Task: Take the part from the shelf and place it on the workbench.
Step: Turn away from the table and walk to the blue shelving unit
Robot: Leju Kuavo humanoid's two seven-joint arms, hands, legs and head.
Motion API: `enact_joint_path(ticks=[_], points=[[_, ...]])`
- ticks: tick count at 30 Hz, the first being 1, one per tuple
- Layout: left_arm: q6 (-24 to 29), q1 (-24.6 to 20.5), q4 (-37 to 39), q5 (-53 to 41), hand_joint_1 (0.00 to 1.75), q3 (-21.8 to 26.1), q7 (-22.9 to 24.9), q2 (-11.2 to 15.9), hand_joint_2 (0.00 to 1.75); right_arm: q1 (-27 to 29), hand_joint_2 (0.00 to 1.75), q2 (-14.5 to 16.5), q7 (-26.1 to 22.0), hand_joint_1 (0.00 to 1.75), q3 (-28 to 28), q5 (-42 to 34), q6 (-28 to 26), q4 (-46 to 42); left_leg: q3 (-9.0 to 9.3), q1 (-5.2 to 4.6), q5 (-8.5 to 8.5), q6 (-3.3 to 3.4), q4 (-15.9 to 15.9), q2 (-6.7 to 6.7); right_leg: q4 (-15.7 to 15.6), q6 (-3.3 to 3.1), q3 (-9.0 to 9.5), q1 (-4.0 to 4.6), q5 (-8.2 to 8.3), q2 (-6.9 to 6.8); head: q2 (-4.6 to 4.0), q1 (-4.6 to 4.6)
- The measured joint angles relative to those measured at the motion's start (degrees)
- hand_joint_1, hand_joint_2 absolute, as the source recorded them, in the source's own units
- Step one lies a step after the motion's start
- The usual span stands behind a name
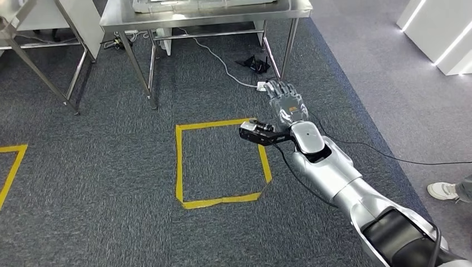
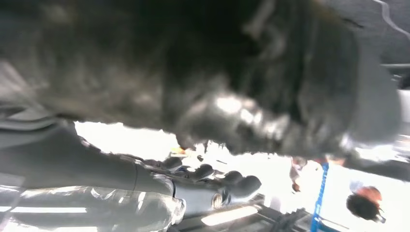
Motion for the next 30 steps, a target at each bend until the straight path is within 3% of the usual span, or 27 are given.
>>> enact_joint_path(ticks=[1,2,3,4,6,7,8,12,14,16,17,18,19,20,21,23,27,29,30], points=[[0.0,0.0,0.0,0.0,0.00,0.0,0.0,-0.1,0.00,0.1,0.00,0.0,0.0,0.00,0.0,0.0,0.0,0.0,-0.45,0.07,0.09,0.02,0.4,0.02,4.0,0.36,-1.33,-0.29,-1.91,0.02,0.00,0.08],[0.0,0.0,0.0,0.0,0.00,0.0,0.0,-0.1,0.00,0.2,0.00,0.0,0.0,0.00,0.0,0.0,0.0,0.0,-0.94,0.15,0.10,-0.05,0.9,0.02,6.7,0.71,-2.05,-0.62,-2.76,0.00,0.00,0.08],[0.0,0.0,0.0,0.0,0.00,0.0,0.0,-0.2,0.00,0.3,0.00,0.0,0.0,0.00,0.0,0.0,0.0,0.0,-1.48,0.29,0.04,-0.18,1.5,0.03,7.4,1.08,-1.91,-0.94,-2.59,-0.04,0.00,0.08],[-0.1,0.0,0.0,0.0,0.00,0.0,0.0,-0.2,0.00,0.3,0.00,0.0,0.0,0.00,0.0,0.0,0.0,0.0,-2.05,0.52,-0.10,-0.40,2.3,0.03,5.9,1.49,-0.68,-1.26,-1.52,-0.09,0.00,0.08],[0.0,0.0,0.0,0.0,0.00,0.0,0.0,-0.2,0.00,0.2,0.00,0.0,0.0,0.00,0.0,0.0,0.0,0.0,-3.33,1.03,-0.65,-1.23,4.0,-0.02,-1.0,2.30,3.70,-1.69,0.65,-0.15,0.00,0.14],[0.0,0.0,0.0,0.0,0.00,0.0,0.0,-0.1,0.00,0.2,0.00,0.0,0.0,0.00,-0.1,0.0,0.0,0.0,-3.93,1.16,-0.92,-1.69,4.9,-0.07,-3.5,2.29,5.24,-1.64,1.27,-0.02,0.00,0.17],[0.0,0.0,0.0,0.0,0.00,0.0,0.0,-0.1,0.00,0.2,0.00,0.0,0.0,0.00,-0.1,0.0,0.0,0.0,-4.45,1.17,-1.10,-2.10,5.6,-0.17,-5.0,2.04,6.01,-1.60,1.24,0.13,0.00,0.20],[0.0,0.2,0.0,0.0,0.00,0.0,0.0,-0.1,0.00,0.2,0.00,0.0,0.0,0.00,-0.1,0.0,0.0,0.0,-5.79,1.25,-1.56,-3.12,7.1,-0.44,-5.1,0.04,5.19,-1.33,1.53,0.35,0.00,0.01],[0.0,0.2,0.0,0.0,0.00,0.0,0.0,-0.2,0.00,0.0,0.00,0.0,0.0,0.00,-0.1,0.0,0.0,-0.1,-7.54,1.46,-4.41,-3.66,11.0,-0.42,-5.3,-0.80,4.76,-1.34,2.02,0.25,0.00,-0.10],[0.0,0.2,0.0,0.0,0.00,0.0,0.0,-0.3,0.00,0.0,0.00,0.0,0.0,0.00,-0.1,0.0,0.0,-0.2,-10.45,1.59,-8.35,-4.05,18.3,-0.39,-5.3,-1.31,4.24,-1.07,2.39,0.15,0.00,-0.15],[0.0,0.2,0.0,0.0,0.00,0.0,0.0,-0.3,0.00,0.1,0.00,0.0,0.0,0.00,-0.1,0.0,0.0,-0.2,-11.61,1.62,-9.50,-4.08,21.4,-0.39,-5.3,-1.47,3.98,-0.89,2.56,0.13,0.00,-0.16],[0.0,0.3,0.0,0.0,0.00,0.0,0.0,-0.3,0.00,0.1,0.00,0.0,0.0,0.00,-0.1,0.0,0.0,-0.2,-11.95,1.61,-9.60,-3.97,22.7,-0.38,-5.3,-1.58,3.75,-0.72,2.73,0.14,0.00,-0.15],[0.0,0.3,0.0,0.0,0.00,0.0,0.0,-0.3,0.00,0.1,0.00,0.0,0.0,0.00,-0.1,0.0,0.0,-0.2,-11.25,1.57,-8.65,-3.74,22.0,-0.39,-5.3,-1.63,3.58,-0.58,2.89,0.18,0.00,-0.15],[0.0,0.3,0.0,0.0,0.00,0.0,0.0,-0.3,0.00,0.1,0.00,0.0,0.0,0.00,-0.1,0.0,0.0,-0.2,-9.40,1.46,-6.89,-3.38,19.0,-0.40,-5.3,-1.64,3.49,-0.46,3.03,0.23,0.00,-0.15],[0.0,0.2,0.0,0.0,0.00,0.0,0.0,-0.3,0.00,0.1,0.00,0.0,0.0,0.00,-0.1,0.0,0.0,-0.2,-6.99,1.29,-5.15,-2.96,14.7,-0.43,-5.3,-1.61,3.45,-0.40,3.15,0.28,0.00,-0.15],[0.0,0.1,0.0,0.0,0.00,0.0,0.0,-0.3,0.00,0.0,0.00,0.0,0.0,0.00,-0.2,0.0,0.0,-0.2,-2.87,0.83,-3.27,-2.30,7.6,-0.48,-5.5,-1.31,3.41,-0.36,3.50,0.31,0.00,-0.12],[0.0,0.1,0.0,0.0,0.00,0.0,0.0,-0.2,0.00,0.0,0.00,0.0,0.0,0.00,-0.2,0.0,0.0,-0.2,-1.64,0.58,-2.13,-1.84,4.1,-0.36,-6.3,-0.03,3.29,-0.49,4.42,0.33,0.00,-0.12],[0.0,0.1,0.0,0.0,0.00,0.0,0.0,-0.2,0.00,0.0,0.00,0.0,0.0,0.00,-0.2,0.0,0.0,-0.2,-1.40,0.87,-1.12,-1.47,2.8,-0.16,-4.6,0.42,2.43,-0.43,2.78,0.27,0.00,-0.01],[0.0,0.1,0.0,0.0,0.00,0.0,0.0,-0.3,0.00,0.0,0.00,0.0,0.0,0.00,-0.2,0.0,0.0,-0.2,-1.45,0.92,-0.82,-1.29,2.5,-0.09,-1.9,0.58,1.31,-0.47,0.93,0.22,0.00,0.01]])
